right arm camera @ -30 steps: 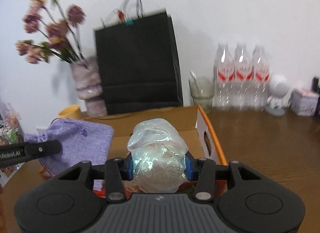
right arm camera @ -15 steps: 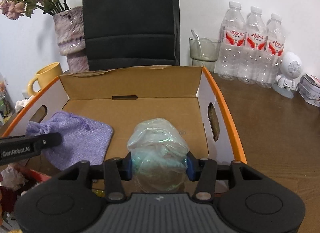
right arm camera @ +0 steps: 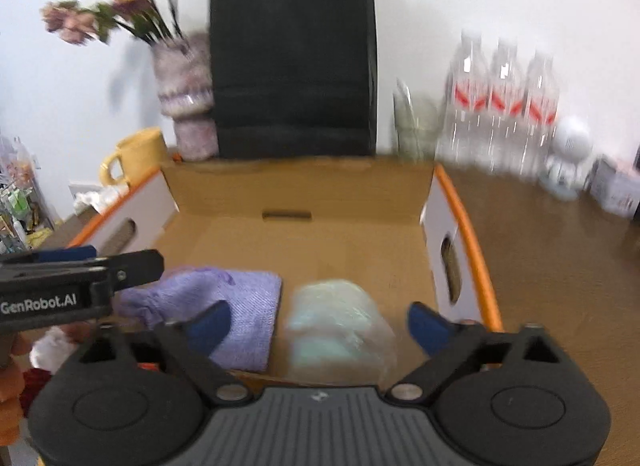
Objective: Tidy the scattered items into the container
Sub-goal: 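Carry the pouch and bag into the cardboard box and open both tools, then grasp the plush hamster with the left tool while the right tool grasps the blue snack packet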
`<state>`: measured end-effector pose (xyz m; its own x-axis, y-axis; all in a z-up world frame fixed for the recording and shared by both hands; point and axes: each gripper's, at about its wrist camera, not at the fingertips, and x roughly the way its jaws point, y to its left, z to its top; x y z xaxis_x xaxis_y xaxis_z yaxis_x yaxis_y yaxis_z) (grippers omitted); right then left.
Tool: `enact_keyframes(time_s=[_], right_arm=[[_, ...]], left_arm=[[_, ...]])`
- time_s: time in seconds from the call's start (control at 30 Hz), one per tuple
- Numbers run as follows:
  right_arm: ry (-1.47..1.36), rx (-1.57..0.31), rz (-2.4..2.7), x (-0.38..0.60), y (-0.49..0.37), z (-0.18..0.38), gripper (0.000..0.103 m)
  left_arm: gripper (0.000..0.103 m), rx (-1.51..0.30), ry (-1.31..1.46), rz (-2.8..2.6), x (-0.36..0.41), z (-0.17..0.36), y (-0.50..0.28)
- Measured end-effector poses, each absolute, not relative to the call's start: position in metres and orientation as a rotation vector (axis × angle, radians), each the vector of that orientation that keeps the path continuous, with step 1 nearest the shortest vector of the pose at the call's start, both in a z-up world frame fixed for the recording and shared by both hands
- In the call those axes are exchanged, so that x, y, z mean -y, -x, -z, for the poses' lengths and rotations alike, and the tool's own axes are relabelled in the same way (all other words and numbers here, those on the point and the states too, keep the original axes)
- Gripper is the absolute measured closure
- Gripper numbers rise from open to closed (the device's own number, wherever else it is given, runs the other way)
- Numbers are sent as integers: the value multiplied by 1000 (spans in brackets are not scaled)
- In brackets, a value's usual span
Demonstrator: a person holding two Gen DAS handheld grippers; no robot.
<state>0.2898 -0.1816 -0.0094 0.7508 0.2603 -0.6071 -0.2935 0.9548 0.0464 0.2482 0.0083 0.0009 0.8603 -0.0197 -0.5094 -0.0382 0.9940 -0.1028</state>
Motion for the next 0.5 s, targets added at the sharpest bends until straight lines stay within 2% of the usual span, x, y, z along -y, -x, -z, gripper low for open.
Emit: enact_keyframes(time_s=[0.07, 0.5], right_arm=[[56, -622, -293, 183, -277, -1, 0], [16, -513, -316, 212, -171, -26, 0]], left_arm=[[0, -493, 88, -9, -5, -13, -234], [0, -416, 82, 33, -12, -33, -135]])
